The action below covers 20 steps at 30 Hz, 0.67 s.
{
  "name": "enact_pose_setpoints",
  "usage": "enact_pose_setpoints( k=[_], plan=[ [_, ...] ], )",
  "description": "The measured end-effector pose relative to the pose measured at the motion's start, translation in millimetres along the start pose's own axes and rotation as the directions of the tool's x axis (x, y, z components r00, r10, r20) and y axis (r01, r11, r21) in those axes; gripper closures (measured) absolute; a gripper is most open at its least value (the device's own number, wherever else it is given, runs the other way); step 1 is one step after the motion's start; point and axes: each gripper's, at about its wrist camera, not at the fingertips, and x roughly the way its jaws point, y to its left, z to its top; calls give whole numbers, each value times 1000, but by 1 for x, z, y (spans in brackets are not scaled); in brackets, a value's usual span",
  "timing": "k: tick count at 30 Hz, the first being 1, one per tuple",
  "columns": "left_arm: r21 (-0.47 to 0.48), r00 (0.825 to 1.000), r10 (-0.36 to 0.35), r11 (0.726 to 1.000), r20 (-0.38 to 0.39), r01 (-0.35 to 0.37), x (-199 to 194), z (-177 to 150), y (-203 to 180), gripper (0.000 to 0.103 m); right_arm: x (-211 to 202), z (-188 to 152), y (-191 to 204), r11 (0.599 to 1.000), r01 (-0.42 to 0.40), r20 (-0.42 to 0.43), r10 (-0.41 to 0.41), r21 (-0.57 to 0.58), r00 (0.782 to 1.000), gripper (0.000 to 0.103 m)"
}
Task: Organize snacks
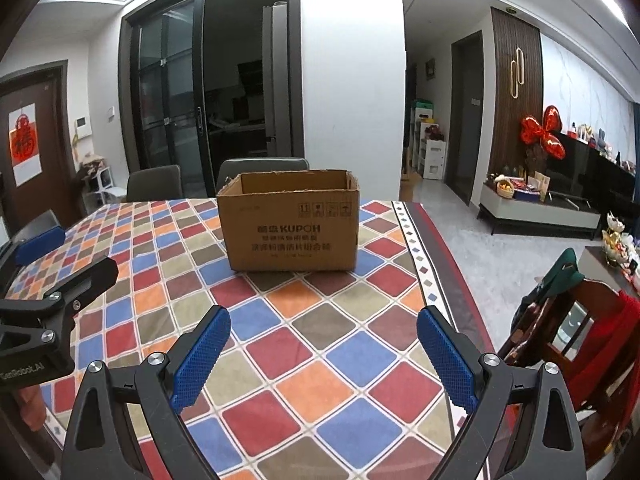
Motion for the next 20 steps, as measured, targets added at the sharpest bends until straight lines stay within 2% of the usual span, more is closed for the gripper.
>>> enact_pose_setpoints(
  k=[7,20],
  plan=[
    [-5,1000,-2,1000,16,2,-6,0,1,0,0,0,3,1000,-17,-7,17,-3,1000,8],
    [-5,1000,-2,1000,-3,2,0,-4,1,0,-1,-4,4,1000,-19,-18,18,-8,1000,8]
  ],
)
